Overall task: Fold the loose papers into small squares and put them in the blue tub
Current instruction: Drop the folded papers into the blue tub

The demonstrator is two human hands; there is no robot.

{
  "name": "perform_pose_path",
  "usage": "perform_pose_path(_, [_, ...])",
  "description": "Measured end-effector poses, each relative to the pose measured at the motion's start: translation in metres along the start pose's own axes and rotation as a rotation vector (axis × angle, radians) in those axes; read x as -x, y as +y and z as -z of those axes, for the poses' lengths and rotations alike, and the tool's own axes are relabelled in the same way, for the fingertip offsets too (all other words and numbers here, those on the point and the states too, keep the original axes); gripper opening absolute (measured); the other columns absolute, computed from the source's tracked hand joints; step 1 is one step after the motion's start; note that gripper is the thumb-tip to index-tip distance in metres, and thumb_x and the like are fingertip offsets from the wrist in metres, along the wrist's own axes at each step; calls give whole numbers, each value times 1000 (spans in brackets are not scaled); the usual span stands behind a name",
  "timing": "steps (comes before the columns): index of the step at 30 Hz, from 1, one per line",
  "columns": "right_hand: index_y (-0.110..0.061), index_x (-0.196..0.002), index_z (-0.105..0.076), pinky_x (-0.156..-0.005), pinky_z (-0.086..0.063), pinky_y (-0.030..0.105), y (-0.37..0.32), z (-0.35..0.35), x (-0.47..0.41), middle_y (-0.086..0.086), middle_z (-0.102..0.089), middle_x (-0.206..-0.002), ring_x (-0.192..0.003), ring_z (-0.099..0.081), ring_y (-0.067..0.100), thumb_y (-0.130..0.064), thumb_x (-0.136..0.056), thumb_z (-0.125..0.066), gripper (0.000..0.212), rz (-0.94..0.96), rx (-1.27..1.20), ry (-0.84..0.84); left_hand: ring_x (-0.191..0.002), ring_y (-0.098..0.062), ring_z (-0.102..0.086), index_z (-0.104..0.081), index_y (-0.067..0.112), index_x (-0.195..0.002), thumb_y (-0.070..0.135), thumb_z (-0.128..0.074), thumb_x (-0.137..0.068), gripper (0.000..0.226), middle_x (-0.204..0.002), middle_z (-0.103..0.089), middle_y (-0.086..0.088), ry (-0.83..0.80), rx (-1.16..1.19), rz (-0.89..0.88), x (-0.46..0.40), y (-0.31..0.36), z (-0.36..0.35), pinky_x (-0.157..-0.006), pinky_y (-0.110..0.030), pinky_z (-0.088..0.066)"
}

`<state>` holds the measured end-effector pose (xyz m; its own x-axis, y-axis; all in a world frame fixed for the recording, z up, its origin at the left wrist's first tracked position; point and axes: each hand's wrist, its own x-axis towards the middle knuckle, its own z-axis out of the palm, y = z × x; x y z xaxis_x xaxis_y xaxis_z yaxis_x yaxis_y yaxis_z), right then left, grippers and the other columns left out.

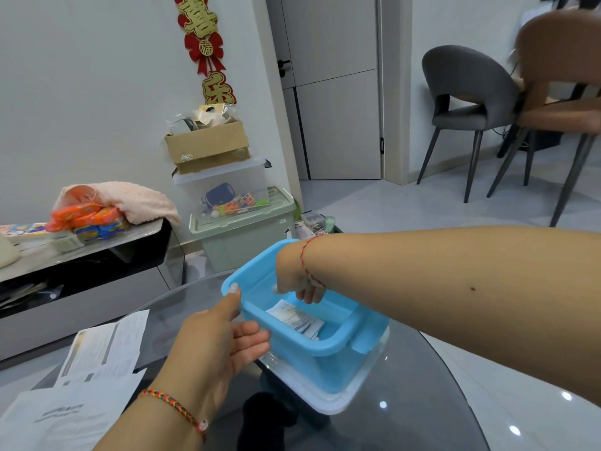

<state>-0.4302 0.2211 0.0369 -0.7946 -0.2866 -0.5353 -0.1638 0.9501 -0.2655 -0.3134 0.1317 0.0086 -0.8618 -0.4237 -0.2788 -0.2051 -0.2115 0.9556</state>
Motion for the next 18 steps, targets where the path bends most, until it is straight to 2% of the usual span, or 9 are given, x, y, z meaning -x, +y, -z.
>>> perform_pose_path(1, [7,-123,-50,-93,-50,37,2,0,-1,16,-61,-118,-99,-62,26,-27,-101,-38,41,19,-85,3,-58,-27,-60,-48,1,-108,36,-52,-95,38,-70,-53,-17,10,-5,3,4,1,1,-42,-30,-55])
perform_pose_path(3, [5,-122,-49,-95,-49,37,3,2,17,17,-58,-109,-94,-59,26,-28,-102,-38,40,83,-241,28,-63,-30,-60,-45,2,-109,37,-50,-95,38,-72,-54,-18,23,-7,14,13,4,6,-44,-32,-55])
perform_pose_path(6, [-4,-89,-54,-76,-51,29,1,3,55,11,-53,-80,-70,-51,21,-25,-100,-44,25,212,-439,183,-64,-30,-61,-45,4,-109,37,-49,-96,36,-71,-55,-17,60,7,25,33,6,19,-44,-32,-55])
perform_pose_path(7, [-6,-85,-53,-69,-48,27,3,4,66,8,-51,-74,-65,-48,19,-24,-99,-46,23,243,-512,226,-63,-30,-61,-46,4,-108,36,-49,-96,34,-70,-55,-17,62,3,36,37,7,20,-43,-31,-55])
perform_pose_path(8, [-5,-89,-57,-67,-48,26,1,3,81,8,-52,-75,-66,-48,18,-23,-98,-48,22,290,-569,266,-61,-30,-61,-48,3,-106,35,-48,-97,33,-68,-55,-17,76,-1,49,44,7,25,-42,-31,-54])
perform_pose_path(10, [1,-103,-62,-75,-51,28,-2,-3,110,9,-57,-83,-74,-53,18,-23,-97,-51,27,390,-617,343,-59,-30,-60,-50,-2,-93,32,-47,-98,35,-65,-54,-17,99,-25,70,60,7,35,-43,-31,-53])
perform_pose_path(12, [-2,-98,-65,-72,-52,25,-8,-18,136,8,-61,-81,-72,-55,15,-20,-94,-56,21,492,-703,388,-58,-28,-60,-52,-2,-81,31,-47,-98,38,-64,-54,-16,113,-52,77,79,4,50,-45,-30,-53])
perform_pose_path(15, [-3,-87,-68,-59,-48,19,-15,-51,167,7,-64,-73,-66,-57,13,-16,-86,-66,13,568,-906,320,-53,-24,-58,-55,-5,-85,23,-49,-97,31,-65,-55,-17,112,-115,37,108,-8,81,-42,-26,-52])
perform_pose_path(18, [-5,-83,-70,-61,-50,19,-21,-92,185,4,-67,-70,-65,-61,12,-18,-83,-68,13,576,-921,213,-54,-20,-59,-54,5,-93,18,-54,-94,13,-68,-60,-13,162,-288,-63,132,-24,118,-51,-28,-53])
